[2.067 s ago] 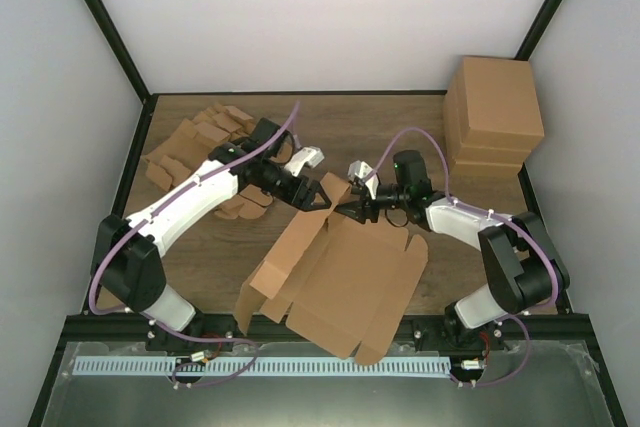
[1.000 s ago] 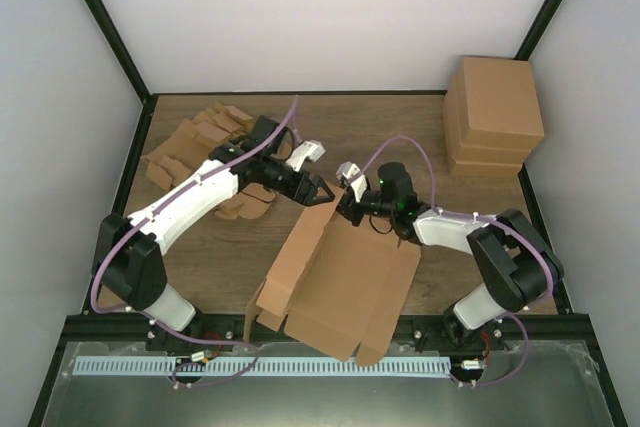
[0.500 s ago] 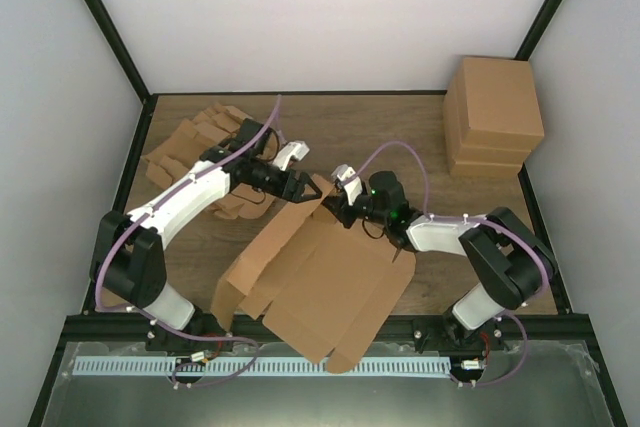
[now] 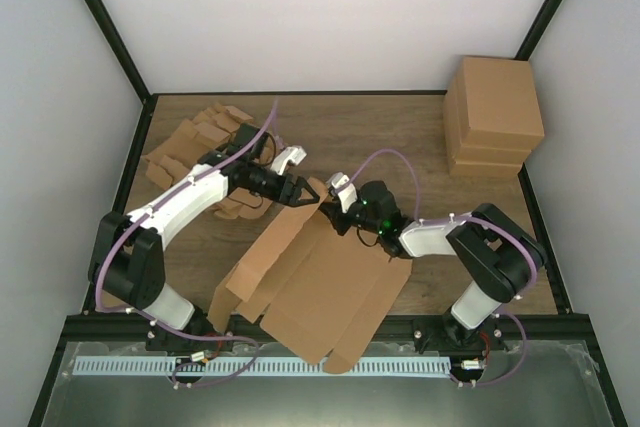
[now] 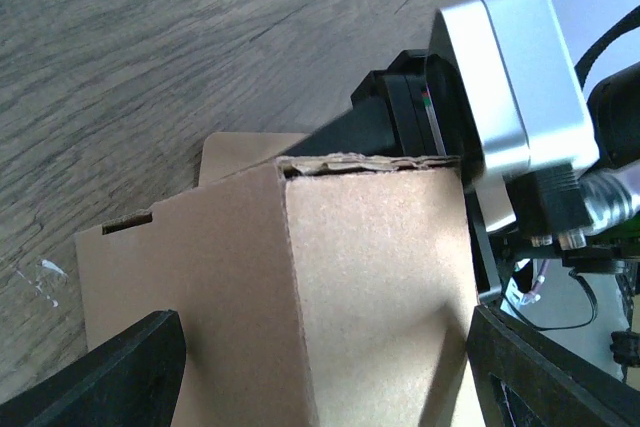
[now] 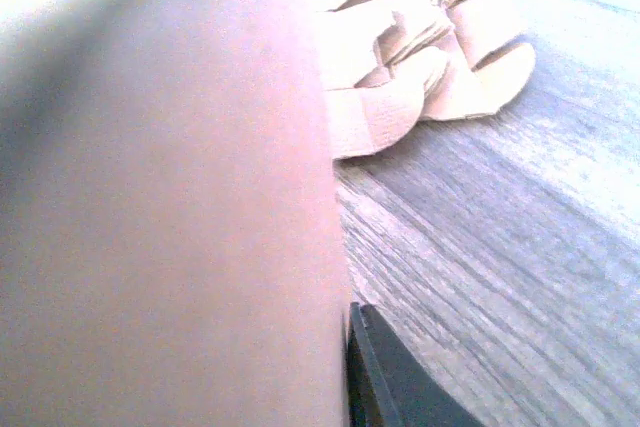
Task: Fold the paper box
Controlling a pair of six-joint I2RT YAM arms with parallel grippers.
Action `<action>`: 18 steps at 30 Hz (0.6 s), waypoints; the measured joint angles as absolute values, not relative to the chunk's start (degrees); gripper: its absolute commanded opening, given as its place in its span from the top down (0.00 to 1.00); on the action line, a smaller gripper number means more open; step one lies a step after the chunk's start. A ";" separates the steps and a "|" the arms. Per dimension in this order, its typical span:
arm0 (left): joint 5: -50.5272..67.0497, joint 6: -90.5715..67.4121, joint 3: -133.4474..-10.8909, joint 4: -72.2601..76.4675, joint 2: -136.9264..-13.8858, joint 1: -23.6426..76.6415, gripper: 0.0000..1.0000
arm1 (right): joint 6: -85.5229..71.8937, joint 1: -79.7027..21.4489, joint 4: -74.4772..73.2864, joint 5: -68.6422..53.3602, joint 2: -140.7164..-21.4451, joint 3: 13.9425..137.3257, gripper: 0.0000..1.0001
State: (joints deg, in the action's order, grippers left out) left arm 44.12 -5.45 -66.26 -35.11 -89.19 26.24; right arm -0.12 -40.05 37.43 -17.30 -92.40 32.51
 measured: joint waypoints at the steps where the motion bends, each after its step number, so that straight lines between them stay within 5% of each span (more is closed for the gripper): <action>1: 44.29 -5.41 -66.06 -35.11 -89.14 26.24 0.20 | -0.97 -40.47 37.85 -16.12 -92.64 32.49 0.99; 7: 44.27 -5.34 -65.49 -33.82 -88.88 25.85 0.20 | -2.33 -41.74 40.03 -11.27 -93.67 32.49 0.99; 15: 44.25 -5.34 -65.06 -33.82 -88.31 25.71 0.20 | -3.33 -42.96 41.74 -6.55 -93.84 31.99 0.68; 18: 44.21 -5.34 -64.95 -33.87 -88.31 25.69 0.20 | -2.79 -43.40 42.13 -5.41 -93.84 31.62 0.64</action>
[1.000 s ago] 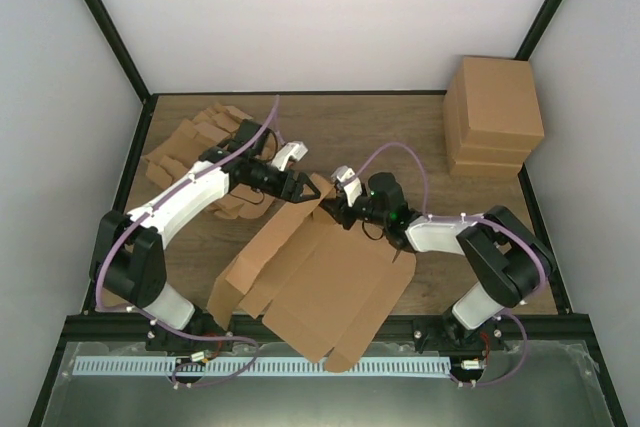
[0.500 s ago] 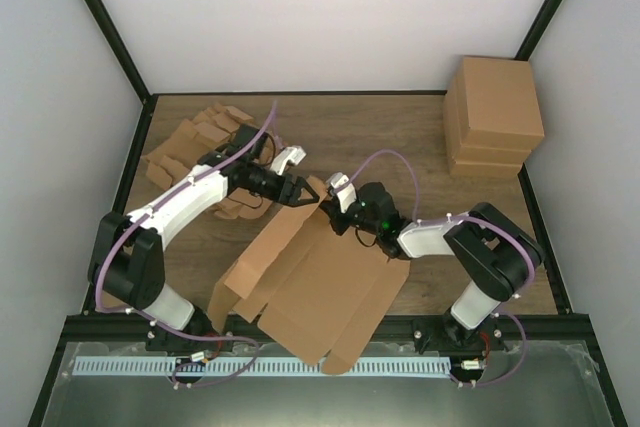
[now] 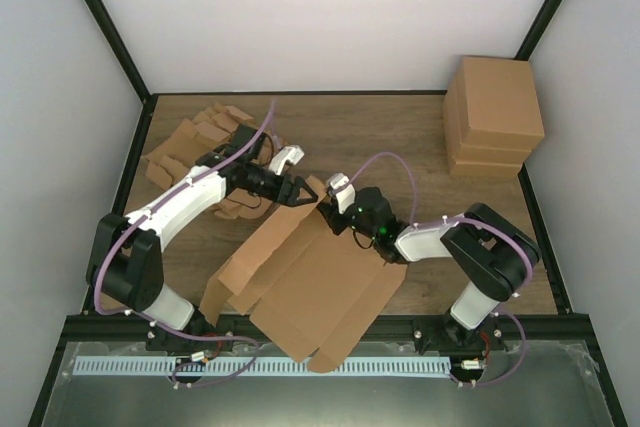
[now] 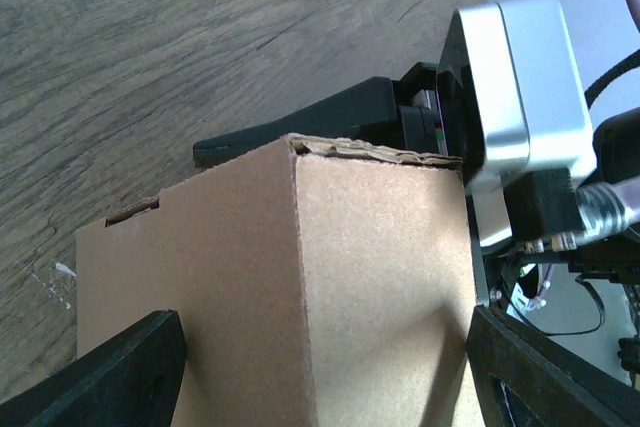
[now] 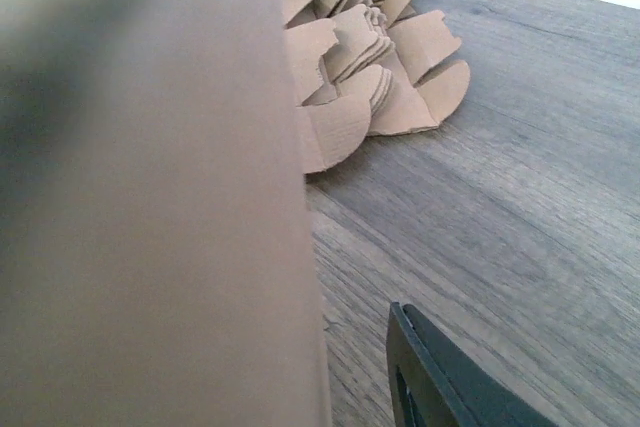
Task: Fold the paper box
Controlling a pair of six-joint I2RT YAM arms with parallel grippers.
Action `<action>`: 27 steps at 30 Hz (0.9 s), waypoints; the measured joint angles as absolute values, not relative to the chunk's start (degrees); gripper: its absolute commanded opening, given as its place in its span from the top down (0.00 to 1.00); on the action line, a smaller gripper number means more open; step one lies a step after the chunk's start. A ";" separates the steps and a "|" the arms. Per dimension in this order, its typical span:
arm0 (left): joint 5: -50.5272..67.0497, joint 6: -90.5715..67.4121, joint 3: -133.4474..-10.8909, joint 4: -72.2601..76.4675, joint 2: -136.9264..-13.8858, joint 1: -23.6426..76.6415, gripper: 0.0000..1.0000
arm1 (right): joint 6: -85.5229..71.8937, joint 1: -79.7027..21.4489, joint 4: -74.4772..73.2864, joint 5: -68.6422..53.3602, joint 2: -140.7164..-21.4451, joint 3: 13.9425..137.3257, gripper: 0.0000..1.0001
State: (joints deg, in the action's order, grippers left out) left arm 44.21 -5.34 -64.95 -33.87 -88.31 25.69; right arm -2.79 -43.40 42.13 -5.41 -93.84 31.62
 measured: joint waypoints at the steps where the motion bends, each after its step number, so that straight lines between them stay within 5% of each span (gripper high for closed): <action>1: 44.23 -5.34 -64.90 -33.87 -88.31 25.69 0.20 | -2.48 -43.70 42.24 -4.91 -93.84 31.62 0.64; 14: 43.88 -5.41 -64.47 -33.41 -88.20 25.47 0.20 | -2.42 -44.62 47.97 -3.27 -97.49 31.75 0.67; 19: 43.81 -5.39 -64.25 -33.23 -87.99 25.41 0.20 | -3.05 -44.62 51.75 -2.76 -98.89 31.14 0.51; 27: 44.25 -5.32 -63.99 -33.17 -87.90 25.36 0.20 | -3.66 -44.31 58.30 -5.76 -99.92 24.12 0.54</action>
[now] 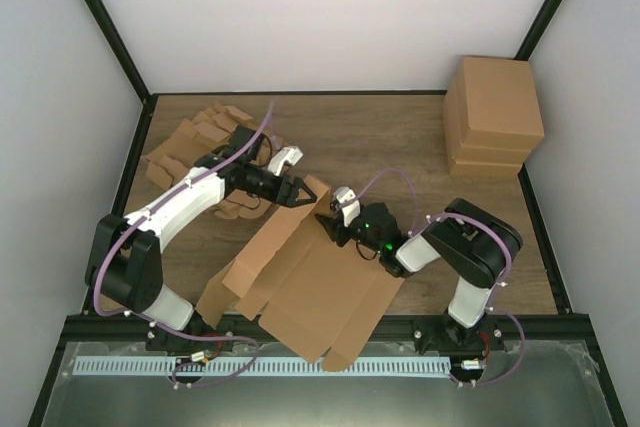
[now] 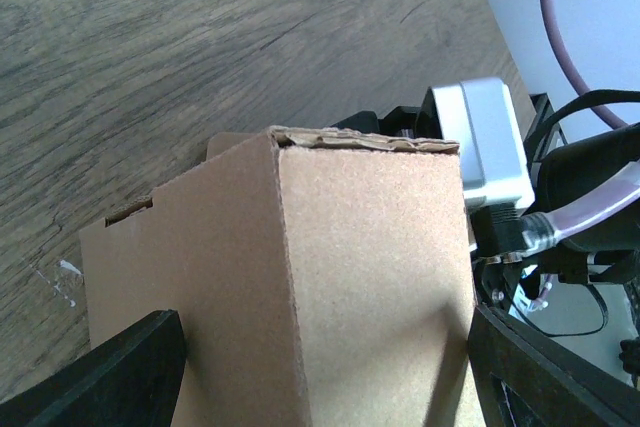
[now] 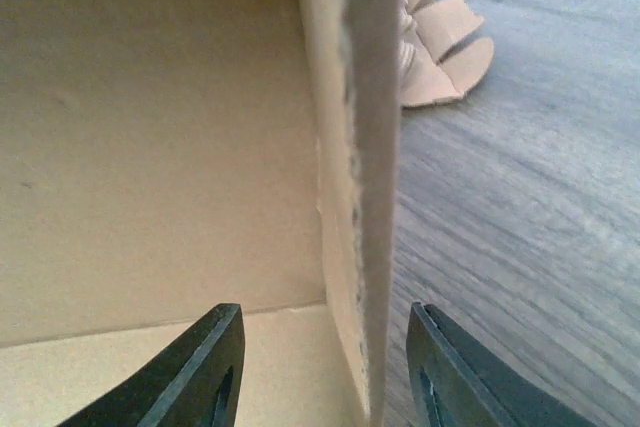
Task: Fold the paper box
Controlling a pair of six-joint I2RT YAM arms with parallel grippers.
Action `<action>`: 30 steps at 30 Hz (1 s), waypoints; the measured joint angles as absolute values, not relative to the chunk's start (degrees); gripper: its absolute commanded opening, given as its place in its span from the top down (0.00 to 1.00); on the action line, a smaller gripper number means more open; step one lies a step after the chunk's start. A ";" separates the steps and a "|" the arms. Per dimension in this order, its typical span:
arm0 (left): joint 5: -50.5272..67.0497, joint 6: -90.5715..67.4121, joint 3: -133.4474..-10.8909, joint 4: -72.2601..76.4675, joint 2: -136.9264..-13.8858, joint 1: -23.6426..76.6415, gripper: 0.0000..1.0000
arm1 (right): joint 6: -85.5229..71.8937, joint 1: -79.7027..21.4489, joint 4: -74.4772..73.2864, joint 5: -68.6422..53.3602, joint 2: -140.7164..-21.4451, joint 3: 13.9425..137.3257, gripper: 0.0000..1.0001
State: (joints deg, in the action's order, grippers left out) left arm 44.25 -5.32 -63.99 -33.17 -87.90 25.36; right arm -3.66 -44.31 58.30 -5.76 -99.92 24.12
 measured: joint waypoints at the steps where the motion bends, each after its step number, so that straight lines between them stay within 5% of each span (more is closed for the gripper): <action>1: 44.29 -5.32 -63.99 -33.17 -87.90 25.30 0.20 | -3.75 -44.01 59.35 -6.26 -100.18 23.94 0.54; 11: 45.15 -4.89 -63.96 -33.50 -87.90 24.99 0.20 | -4.16 -42.11 67.00 -10.33 -105.10 24.77 0.66; 20: 45.36 -4.47 -63.96 -33.95 -87.90 24.49 0.20 | -4.58 -42.06 68.79 -10.26 -107.74 28.14 0.99; 24: 45.32 -4.25 -63.96 -33.71 -87.88 24.12 0.20 | -4.01 -42.09 69.14 -10.13 -108.14 28.40 0.99; 30: 43.92 -4.40 -64.75 -35.33 -86.28 23.99 0.00 | -3.81 -42.11 67.46 -5.69 -105.65 27.07 0.99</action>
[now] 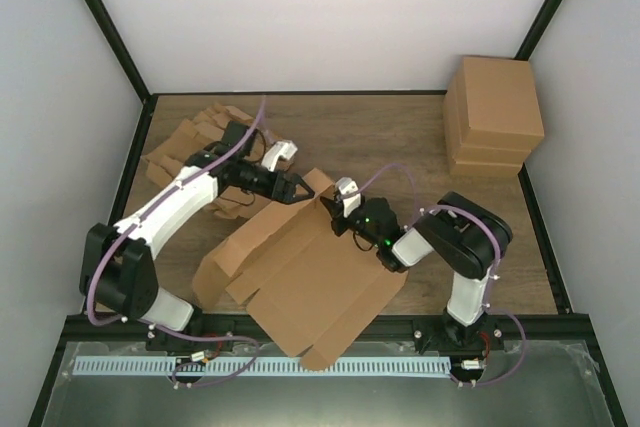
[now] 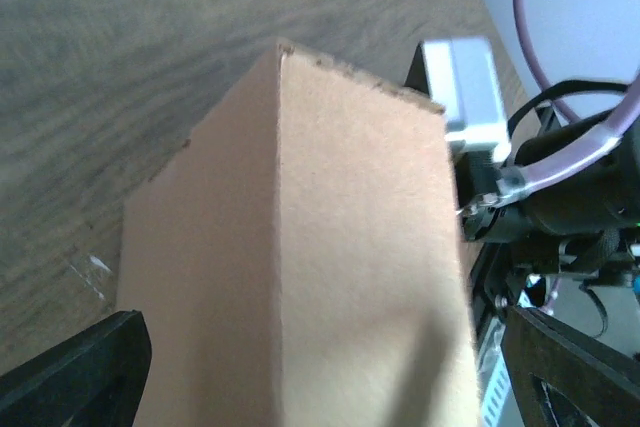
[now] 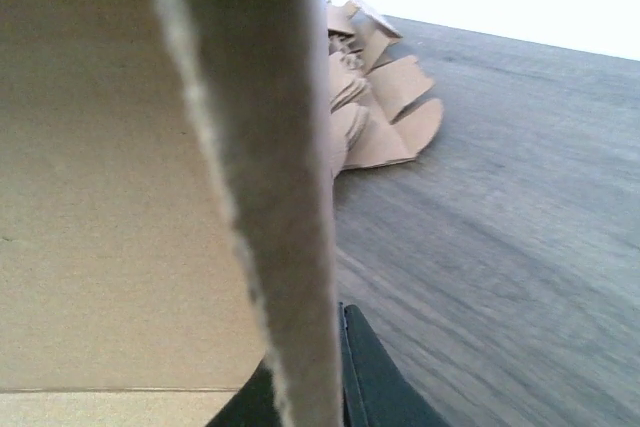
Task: Fold the paper box
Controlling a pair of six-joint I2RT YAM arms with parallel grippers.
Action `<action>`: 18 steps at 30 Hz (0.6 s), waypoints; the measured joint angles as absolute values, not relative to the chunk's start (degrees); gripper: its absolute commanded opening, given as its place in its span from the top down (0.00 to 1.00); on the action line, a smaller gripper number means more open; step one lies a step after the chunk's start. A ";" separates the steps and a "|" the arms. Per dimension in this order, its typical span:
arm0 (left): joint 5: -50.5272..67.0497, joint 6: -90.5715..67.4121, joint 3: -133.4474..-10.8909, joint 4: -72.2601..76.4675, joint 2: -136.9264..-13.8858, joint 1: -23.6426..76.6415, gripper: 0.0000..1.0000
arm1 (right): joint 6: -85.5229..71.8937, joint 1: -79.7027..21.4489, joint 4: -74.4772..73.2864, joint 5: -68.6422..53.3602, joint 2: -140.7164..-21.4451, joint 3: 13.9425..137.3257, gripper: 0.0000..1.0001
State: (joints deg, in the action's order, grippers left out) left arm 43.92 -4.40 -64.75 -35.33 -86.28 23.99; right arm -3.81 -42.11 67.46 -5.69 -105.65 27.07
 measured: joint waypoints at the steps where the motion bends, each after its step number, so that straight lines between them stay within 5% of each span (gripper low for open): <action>1: 43.07 -4.32 -65.60 -36.23 -85.45 24.01 0.00 | -3.77 -42.04 66.94 -4.91 -104.79 26.72 0.99; 9: 30.76 -5.54 -75.37 -35.68 -71.11 23.99 0.00 | -5.74 -38.30 58.63 2.39 -93.41 22.74 0.99; 18: 14.13 -9.39 -66.92 -30.81 -58.81 23.99 0.00 | -12.71 -28.12 47.94 5.56 -80.23 17.39 0.99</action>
